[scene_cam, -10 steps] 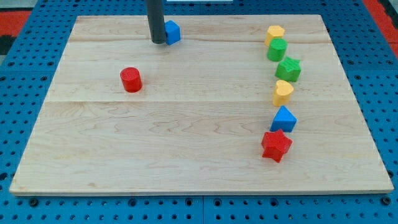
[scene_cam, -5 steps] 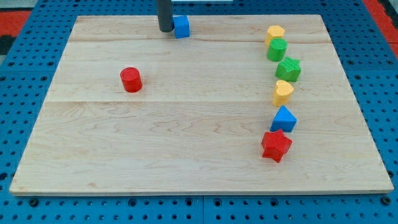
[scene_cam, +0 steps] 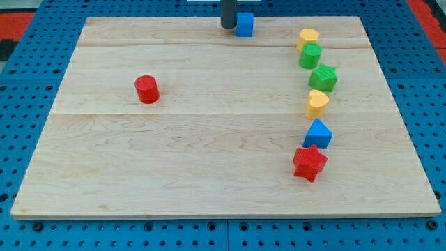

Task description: Slide the blue cube towards the top right of the board

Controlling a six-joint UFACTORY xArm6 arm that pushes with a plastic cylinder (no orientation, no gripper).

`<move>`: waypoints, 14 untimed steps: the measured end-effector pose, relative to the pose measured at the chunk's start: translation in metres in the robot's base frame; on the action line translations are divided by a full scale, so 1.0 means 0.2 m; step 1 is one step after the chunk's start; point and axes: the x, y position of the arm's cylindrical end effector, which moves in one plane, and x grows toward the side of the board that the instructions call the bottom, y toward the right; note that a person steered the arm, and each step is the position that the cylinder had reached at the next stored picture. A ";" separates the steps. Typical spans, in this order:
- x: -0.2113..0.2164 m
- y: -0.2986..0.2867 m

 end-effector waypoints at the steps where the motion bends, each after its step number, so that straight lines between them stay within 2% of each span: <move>1: 0.00 0.10; 4: 0.00 0.46; 5: 0.00 0.49; 8: -0.02 0.32; 10: -0.08 0.41; 11: -0.08 0.55; 14: -0.02 0.45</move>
